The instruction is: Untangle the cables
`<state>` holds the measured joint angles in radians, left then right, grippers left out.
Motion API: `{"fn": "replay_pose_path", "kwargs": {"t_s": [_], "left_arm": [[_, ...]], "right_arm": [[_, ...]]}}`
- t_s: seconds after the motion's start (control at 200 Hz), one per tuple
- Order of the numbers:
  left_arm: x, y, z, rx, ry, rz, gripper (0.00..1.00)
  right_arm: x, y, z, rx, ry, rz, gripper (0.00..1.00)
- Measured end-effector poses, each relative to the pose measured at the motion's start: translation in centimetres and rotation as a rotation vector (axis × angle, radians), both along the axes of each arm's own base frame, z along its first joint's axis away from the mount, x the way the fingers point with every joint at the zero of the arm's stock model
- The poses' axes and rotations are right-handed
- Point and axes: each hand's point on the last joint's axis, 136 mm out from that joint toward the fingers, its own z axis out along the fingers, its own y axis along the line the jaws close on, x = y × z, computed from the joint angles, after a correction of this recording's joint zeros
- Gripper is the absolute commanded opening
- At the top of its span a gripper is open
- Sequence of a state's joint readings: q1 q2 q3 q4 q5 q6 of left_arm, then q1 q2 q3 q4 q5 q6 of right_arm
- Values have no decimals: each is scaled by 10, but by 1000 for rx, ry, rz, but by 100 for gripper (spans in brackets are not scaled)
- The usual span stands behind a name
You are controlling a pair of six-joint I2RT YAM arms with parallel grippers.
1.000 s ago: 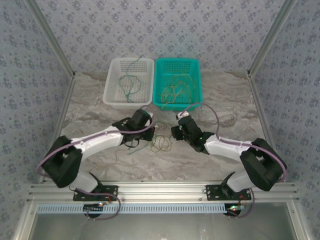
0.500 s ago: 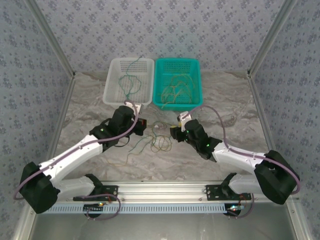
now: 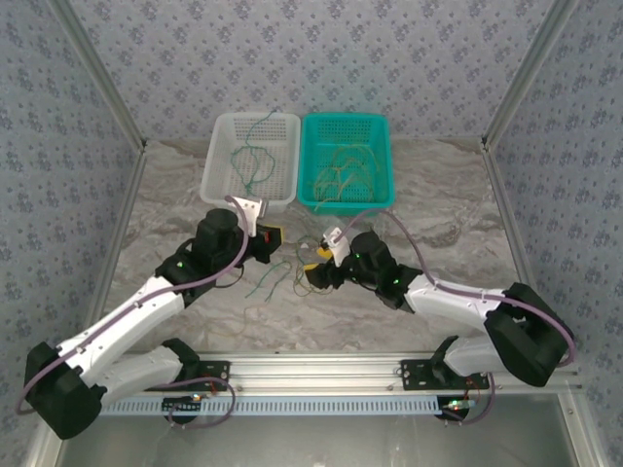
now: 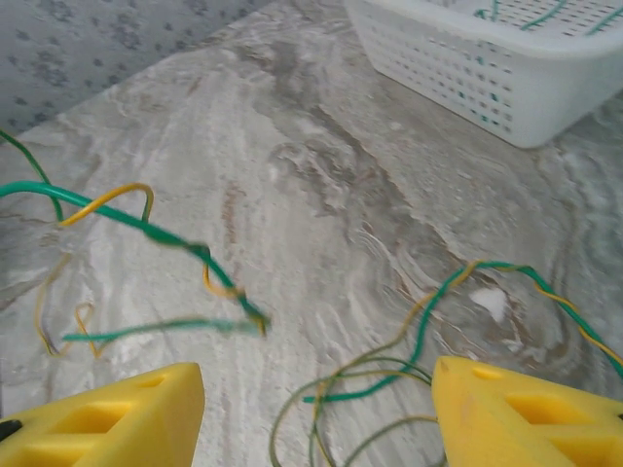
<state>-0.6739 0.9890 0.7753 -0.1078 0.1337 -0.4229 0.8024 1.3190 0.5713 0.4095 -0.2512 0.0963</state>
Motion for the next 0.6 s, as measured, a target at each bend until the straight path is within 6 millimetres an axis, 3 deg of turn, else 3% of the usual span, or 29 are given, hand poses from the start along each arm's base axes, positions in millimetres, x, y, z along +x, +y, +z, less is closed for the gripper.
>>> {"fn": "replay_pose_path", "kwargs": {"t_s": [0.315,0.6], "left_arm": [[-5,-7,29,-126,-75,-60,0],[0,-7,41,-178,-93,-44,0]], "right_arm": [[-2,20,9,35,-24,65,69],[1,30,16,63,-44,83,68]]}}
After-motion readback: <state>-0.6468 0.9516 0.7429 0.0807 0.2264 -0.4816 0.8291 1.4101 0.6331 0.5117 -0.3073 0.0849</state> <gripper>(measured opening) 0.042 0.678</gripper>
